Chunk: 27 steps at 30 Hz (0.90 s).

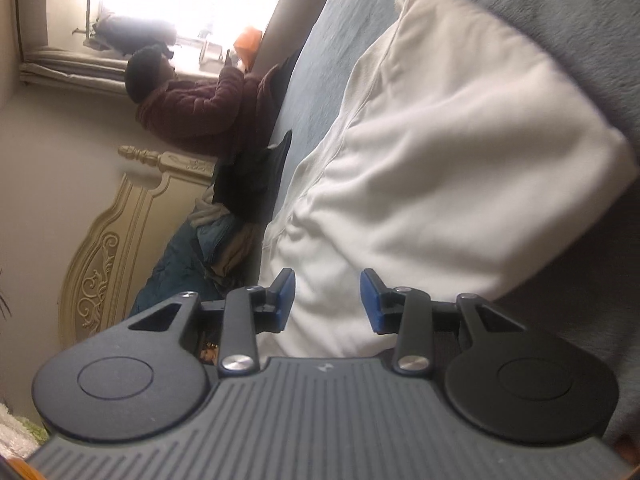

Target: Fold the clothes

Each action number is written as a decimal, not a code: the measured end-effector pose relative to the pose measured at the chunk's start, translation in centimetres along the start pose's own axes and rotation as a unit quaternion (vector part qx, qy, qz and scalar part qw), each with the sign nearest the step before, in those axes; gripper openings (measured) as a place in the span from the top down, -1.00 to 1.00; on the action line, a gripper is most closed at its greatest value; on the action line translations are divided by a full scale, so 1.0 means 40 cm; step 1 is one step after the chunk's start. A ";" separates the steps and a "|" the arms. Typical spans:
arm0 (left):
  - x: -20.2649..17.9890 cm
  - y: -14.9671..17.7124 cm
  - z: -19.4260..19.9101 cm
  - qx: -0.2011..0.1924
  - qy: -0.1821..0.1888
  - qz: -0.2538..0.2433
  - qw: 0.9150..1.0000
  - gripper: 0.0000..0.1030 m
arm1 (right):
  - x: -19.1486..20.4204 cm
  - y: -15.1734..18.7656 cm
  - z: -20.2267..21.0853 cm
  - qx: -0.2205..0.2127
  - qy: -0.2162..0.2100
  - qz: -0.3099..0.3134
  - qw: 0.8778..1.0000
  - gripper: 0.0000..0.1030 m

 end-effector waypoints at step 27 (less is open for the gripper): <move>0.056 0.051 -0.077 0.079 0.016 0.054 0.995 -0.13 | 0.115 0.139 -0.212 0.200 -0.006 0.174 0.964 0.22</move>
Point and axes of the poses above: each gripper's, at about its wrist camera, not at the fingertips, and z roughly against the way its jaws point, x to its left, y to its underside, the point moved 6 cm from there along -z, roughly the way its jaws point, and after that the axes turned 4 degrees about -x, right-handed, at the moved point
